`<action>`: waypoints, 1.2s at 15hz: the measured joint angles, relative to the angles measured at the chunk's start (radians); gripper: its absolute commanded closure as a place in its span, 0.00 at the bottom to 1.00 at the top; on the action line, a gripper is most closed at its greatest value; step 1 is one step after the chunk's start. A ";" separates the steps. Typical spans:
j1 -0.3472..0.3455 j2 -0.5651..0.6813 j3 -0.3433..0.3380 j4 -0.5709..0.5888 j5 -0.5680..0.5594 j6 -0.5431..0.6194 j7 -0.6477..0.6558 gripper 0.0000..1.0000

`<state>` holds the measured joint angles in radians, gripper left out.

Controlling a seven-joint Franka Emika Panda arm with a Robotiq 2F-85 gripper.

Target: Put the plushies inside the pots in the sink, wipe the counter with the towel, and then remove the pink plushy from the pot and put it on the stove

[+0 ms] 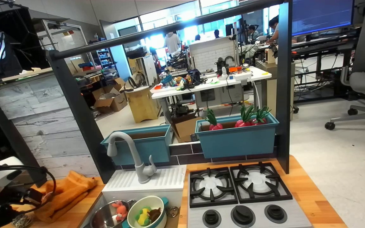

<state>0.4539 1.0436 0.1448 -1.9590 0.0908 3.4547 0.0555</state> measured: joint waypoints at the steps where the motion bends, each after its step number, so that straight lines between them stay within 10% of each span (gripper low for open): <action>1: -0.006 0.005 0.001 0.013 0.005 -0.024 0.015 0.00; 18: 0.070 -0.137 -0.075 0.006 0.068 -0.532 0.221 0.00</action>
<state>0.5243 0.9062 0.0702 -1.9529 0.1591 2.9228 0.2768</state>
